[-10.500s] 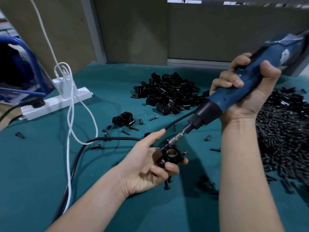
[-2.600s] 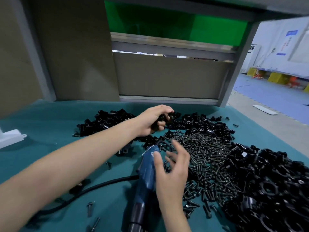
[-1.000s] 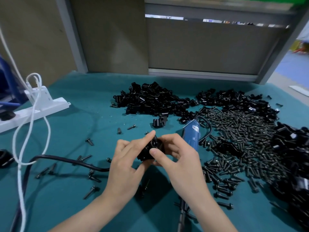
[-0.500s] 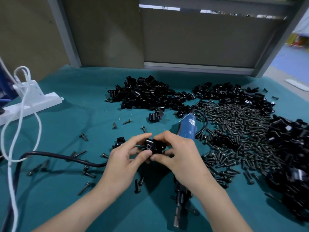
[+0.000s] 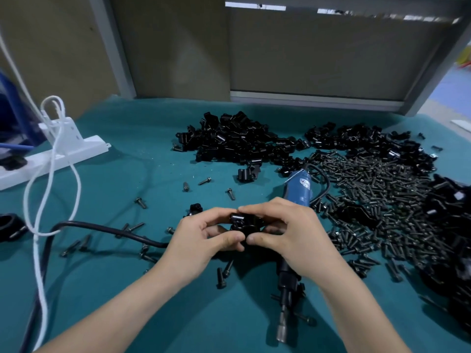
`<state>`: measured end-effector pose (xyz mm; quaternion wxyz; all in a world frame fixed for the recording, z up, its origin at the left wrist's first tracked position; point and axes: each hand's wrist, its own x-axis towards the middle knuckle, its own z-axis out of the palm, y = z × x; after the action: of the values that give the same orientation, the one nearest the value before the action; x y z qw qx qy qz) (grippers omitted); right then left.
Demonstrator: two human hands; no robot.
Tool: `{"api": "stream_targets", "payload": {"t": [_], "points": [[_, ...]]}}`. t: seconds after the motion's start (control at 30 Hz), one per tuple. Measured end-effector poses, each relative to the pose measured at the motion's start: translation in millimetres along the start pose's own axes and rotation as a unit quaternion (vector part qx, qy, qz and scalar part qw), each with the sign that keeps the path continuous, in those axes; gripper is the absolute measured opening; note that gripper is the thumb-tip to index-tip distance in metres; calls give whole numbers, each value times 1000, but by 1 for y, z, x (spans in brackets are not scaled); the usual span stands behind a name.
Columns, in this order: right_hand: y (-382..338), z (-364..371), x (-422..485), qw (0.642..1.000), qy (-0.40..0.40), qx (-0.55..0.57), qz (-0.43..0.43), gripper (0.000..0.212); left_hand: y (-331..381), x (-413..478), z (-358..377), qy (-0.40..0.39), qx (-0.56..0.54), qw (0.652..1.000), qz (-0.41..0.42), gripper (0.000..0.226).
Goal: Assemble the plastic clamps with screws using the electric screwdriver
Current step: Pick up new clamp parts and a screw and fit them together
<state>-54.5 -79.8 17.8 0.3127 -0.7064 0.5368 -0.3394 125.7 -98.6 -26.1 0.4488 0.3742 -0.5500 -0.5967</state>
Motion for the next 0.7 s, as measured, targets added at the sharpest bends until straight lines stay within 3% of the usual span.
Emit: {"api": "stream_targets", "payload": {"t": [0.5, 0.7], "points": [[1, -3, -2, 995, -7, 72, 64, 50, 4, 1, -2, 5, -28, 999, -31, 27], [-1, -1, -3, 995, -12, 51, 83, 50, 5, 2, -5, -6, 69, 998, 5, 34]]}}
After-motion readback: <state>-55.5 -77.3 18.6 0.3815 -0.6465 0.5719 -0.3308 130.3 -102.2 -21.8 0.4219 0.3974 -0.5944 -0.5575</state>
